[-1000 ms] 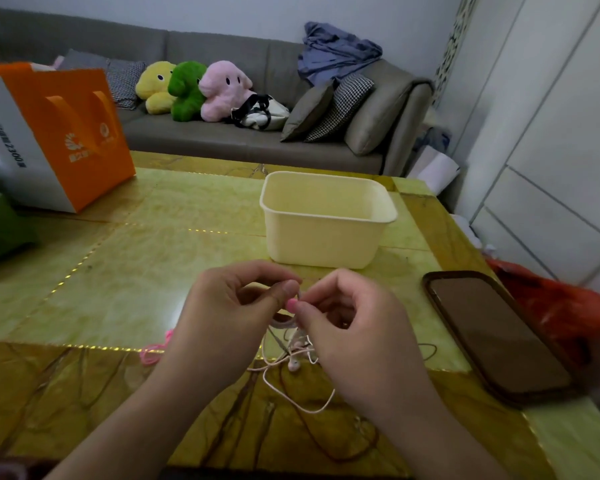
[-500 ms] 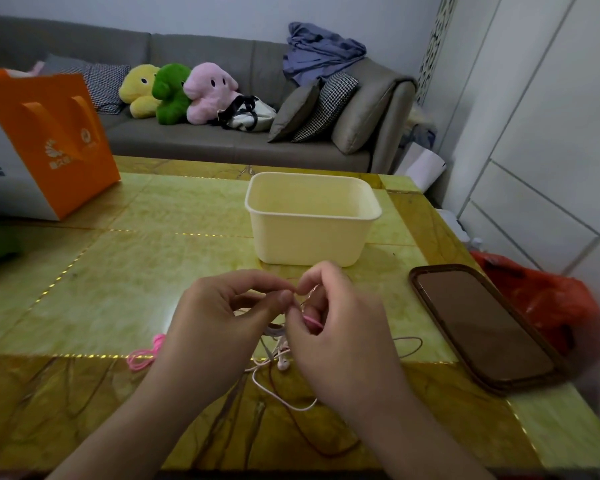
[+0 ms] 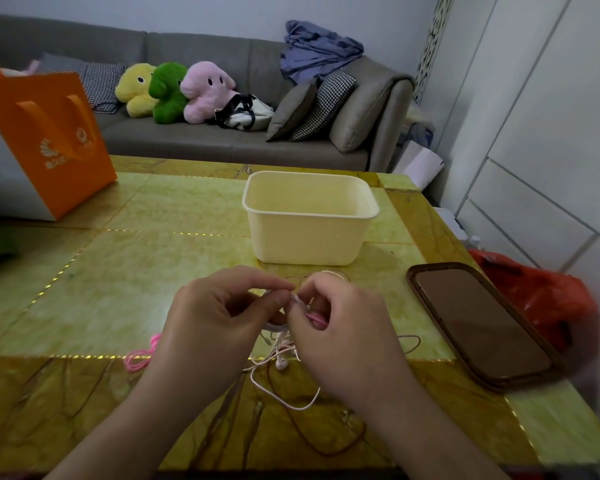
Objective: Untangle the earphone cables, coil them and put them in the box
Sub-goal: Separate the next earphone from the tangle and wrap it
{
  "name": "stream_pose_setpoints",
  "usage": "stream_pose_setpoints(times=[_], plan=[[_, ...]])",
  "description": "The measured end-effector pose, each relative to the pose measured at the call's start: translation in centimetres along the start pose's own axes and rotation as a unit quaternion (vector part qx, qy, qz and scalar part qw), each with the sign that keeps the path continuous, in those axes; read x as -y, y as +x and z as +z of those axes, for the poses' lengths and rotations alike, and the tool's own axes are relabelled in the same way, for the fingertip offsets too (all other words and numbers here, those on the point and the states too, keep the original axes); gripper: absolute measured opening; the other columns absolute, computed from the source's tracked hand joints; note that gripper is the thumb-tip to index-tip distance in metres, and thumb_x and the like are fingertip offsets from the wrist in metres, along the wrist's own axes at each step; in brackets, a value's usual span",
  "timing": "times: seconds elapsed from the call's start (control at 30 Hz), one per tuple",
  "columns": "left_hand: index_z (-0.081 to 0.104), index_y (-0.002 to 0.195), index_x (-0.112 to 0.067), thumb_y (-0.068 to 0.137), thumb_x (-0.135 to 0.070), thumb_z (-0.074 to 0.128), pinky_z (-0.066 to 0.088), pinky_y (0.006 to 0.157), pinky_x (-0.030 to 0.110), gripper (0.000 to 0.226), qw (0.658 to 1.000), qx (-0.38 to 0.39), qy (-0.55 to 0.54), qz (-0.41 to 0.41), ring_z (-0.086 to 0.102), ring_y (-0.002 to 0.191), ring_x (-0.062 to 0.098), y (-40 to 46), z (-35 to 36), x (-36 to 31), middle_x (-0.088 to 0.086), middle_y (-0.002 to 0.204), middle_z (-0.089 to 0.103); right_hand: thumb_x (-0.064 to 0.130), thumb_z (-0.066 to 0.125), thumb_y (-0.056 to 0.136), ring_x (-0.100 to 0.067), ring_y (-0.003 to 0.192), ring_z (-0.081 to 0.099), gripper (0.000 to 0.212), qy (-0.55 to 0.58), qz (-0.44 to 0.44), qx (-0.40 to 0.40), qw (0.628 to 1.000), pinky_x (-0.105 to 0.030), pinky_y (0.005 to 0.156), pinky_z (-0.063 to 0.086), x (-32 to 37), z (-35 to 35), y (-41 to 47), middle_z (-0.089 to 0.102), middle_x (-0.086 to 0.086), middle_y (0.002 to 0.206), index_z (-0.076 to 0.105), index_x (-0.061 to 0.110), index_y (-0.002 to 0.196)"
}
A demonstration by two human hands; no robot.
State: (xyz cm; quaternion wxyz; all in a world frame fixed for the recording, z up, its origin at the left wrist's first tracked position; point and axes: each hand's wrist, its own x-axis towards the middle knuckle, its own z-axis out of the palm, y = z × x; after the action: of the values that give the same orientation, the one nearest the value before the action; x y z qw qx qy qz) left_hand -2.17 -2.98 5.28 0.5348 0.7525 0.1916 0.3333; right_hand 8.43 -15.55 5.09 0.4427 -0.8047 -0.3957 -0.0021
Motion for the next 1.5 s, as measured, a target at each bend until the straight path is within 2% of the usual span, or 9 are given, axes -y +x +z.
stream_pose_setpoints(times=[0.13,0.27,0.43,0.53,0.7,1.03,1.2,1.33,1.5], plan=[[0.084,0.09,-0.032,0.085,-0.001,0.08,0.063,0.079,0.052,0.032,1.0,-0.011,0.002,0.029,0.078,0.082,0.025,-0.1,0.6,0.2,-0.002,0.091,0.079,0.037,0.072,0.086,-0.016,0.062,0.06,0.021,-0.014,0.009,-0.037,0.999,-0.043,0.059,0.054,-0.1,0.2,0.0,0.059,0.007,0.059,0.058,0.024,0.076],[0.083,0.094,-0.019,0.088,-0.001,0.078,0.063,0.085,0.05,0.02,0.999,0.019,-0.036,-0.003,0.079,0.085,0.023,-0.3,0.9,0.3,0.004,0.086,0.081,0.039,0.072,0.086,-0.018,0.064,0.06,0.021,-0.051,-0.001,-0.058,0.997,-0.044,0.058,0.054,-0.2,0.1,0.0,0.057,0.007,0.063,0.057,0.026,0.079],[0.078,0.091,-0.009,0.089,-0.009,0.077,0.065,0.079,0.037,0.003,0.994,0.043,-0.085,-0.05,0.079,0.08,0.026,-0.3,0.7,-0.4,0.013,0.082,0.079,0.044,0.072,0.091,-0.013,0.065,0.059,0.021,-0.096,-0.045,-0.079,0.991,-0.04,0.056,0.051,-0.2,0.1,-0.3,0.059,0.011,0.069,0.06,0.028,0.085],[0.075,0.088,-0.005,0.083,-0.023,0.078,0.065,0.076,0.041,0.019,0.993,0.042,-0.093,-0.064,0.077,0.074,0.026,-0.2,0.8,-0.5,0.015,0.076,0.077,0.044,0.071,0.092,-0.012,0.063,0.057,0.019,-0.111,-0.075,-0.091,0.987,-0.035,0.053,0.046,-0.3,0.3,-0.2,0.058,0.012,0.07,0.06,0.03,0.085],[0.073,0.095,-0.004,0.094,-0.007,0.072,0.064,0.086,0.051,0.003,0.984,0.068,-0.12,-0.114,0.077,0.078,0.033,-0.2,0.5,-0.9,0.018,0.083,0.08,0.039,0.066,0.091,-0.013,0.063,0.057,0.013,-0.112,-0.101,-0.096,0.984,-0.037,0.052,0.048,-0.4,0.7,-0.3,0.059,0.013,0.073,0.06,0.029,0.085],[0.084,0.098,-0.011,0.091,-0.003,0.074,0.062,0.09,0.045,0.014,0.985,0.015,-0.112,-0.128,0.08,0.088,0.029,0.0,0.1,-0.1,0.012,0.088,0.082,0.032,0.071,0.092,-0.009,0.075,0.06,0.008,-0.046,-0.078,-0.02,0.996,-0.042,0.064,0.054,-0.5,0.5,-0.1,0.06,0.016,0.083,0.066,0.03,0.097],[0.083,0.098,-0.013,0.09,-0.003,0.077,0.063,0.084,0.036,0.014,0.991,-0.031,-0.075,-0.106,0.081,0.085,0.019,0.1,0.1,0.0,0.003,0.086,0.082,0.023,0.07,0.093,-0.006,0.083,0.062,0.034,-0.031,-0.063,0.071,0.995,-0.034,0.075,0.055,-0.4,-1.1,-0.1,0.063,0.016,0.095,0.059,0.037,0.122],[0.083,0.094,-0.019,0.089,-0.006,0.08,0.063,0.082,0.033,0.015,0.995,-0.045,-0.012,-0.085,0.08,0.081,0.012,0.1,0.3,0.3,-0.005,0.082,0.082,0.015,0.072,0.094,-0.006,0.086,0.064,0.016,-0.062,-0.079,0.058,0.993,-0.029,0.076,0.054,-0.7,-2.0,0.0,0.067,0.016,0.093,0.072,0.029,0.1],[0.083,0.093,-0.018,0.089,-0.002,0.08,0.064,0.083,0.038,0.017,0.998,0.032,-0.008,-0.055,0.08,0.084,0.015,-0.2,0.5,0.3,-0.003,0.086,0.082,0.001,0.078,0.09,-0.003,0.082,0.065,0.021,-0.003,-0.095,-0.021,0.995,-0.008,0.068,0.044,-0.7,-3.1,0.6,0.068,0.012,0.084,0.077,0.022,0.087]])
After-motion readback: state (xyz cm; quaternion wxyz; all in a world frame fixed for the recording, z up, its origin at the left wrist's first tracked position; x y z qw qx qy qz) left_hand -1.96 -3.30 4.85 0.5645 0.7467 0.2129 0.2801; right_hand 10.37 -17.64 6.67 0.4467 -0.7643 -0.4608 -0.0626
